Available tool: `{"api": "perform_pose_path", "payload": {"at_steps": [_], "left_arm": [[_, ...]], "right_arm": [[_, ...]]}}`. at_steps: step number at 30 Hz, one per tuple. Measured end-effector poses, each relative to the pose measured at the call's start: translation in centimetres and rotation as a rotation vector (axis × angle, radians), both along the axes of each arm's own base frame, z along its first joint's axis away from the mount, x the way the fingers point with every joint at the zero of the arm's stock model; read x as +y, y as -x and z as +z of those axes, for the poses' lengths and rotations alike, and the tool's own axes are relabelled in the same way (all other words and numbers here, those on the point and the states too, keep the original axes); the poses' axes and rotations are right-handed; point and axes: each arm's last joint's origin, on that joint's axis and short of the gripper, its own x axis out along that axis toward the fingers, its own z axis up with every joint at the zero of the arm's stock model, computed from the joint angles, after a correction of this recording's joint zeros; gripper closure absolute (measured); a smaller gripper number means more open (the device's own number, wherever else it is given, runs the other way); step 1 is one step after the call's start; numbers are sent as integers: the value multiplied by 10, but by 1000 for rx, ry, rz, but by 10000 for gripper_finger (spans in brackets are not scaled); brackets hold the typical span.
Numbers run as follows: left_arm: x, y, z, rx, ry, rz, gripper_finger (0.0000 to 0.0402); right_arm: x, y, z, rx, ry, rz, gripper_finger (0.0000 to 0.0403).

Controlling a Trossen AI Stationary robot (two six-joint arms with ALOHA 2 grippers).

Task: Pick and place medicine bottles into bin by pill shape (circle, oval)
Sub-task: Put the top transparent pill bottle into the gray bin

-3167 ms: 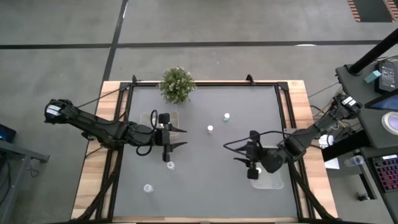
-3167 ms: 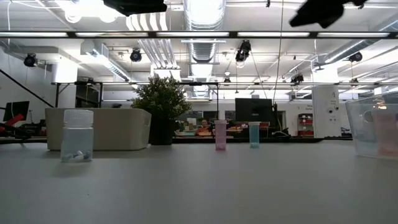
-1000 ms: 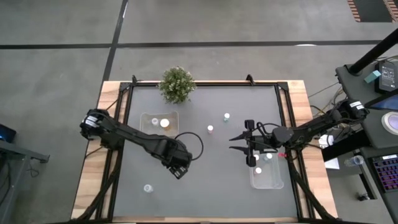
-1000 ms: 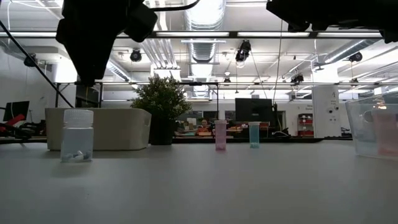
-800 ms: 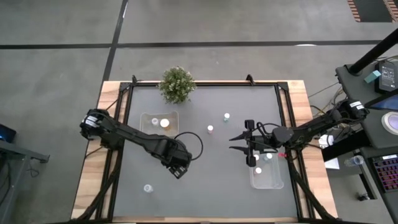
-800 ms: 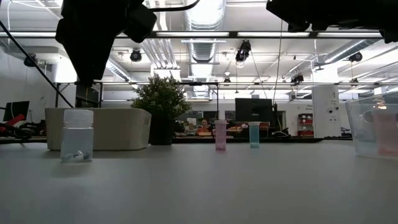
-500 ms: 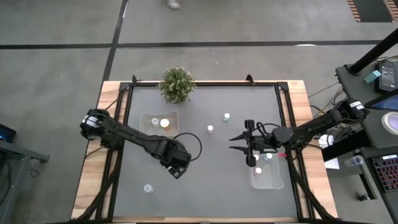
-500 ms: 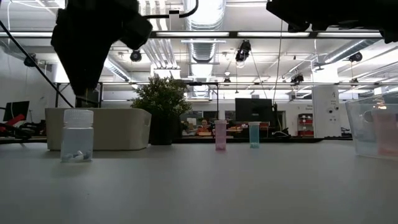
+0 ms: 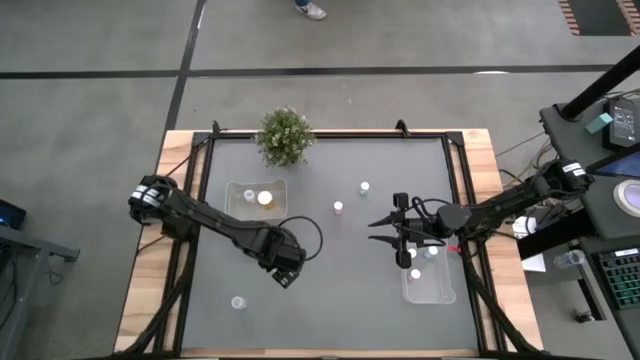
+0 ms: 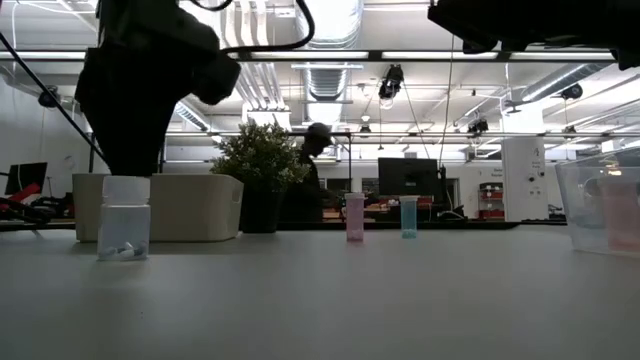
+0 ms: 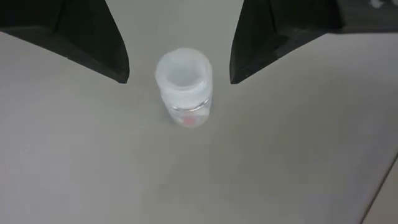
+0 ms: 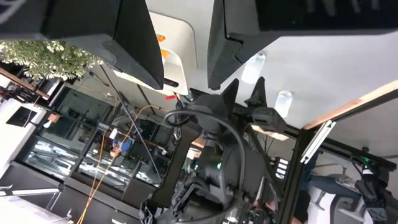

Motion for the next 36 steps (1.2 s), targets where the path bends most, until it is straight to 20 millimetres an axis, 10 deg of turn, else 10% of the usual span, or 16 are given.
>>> {"api": "perform_pose_path", "payload": {"at_steps": [10, 25, 36], "left_arm": [[1, 4, -14, 2, -2, -2, 154], [1, 7, -19, 18, -11, -4, 283], [-1, 0, 8, -55, 7, -65, 269]], "right_arm": [[0, 0, 0, 1, 0, 0, 289], [0, 0, 0, 1, 0, 0, 289], [0, 0, 0, 7, 8, -1, 289]]}}
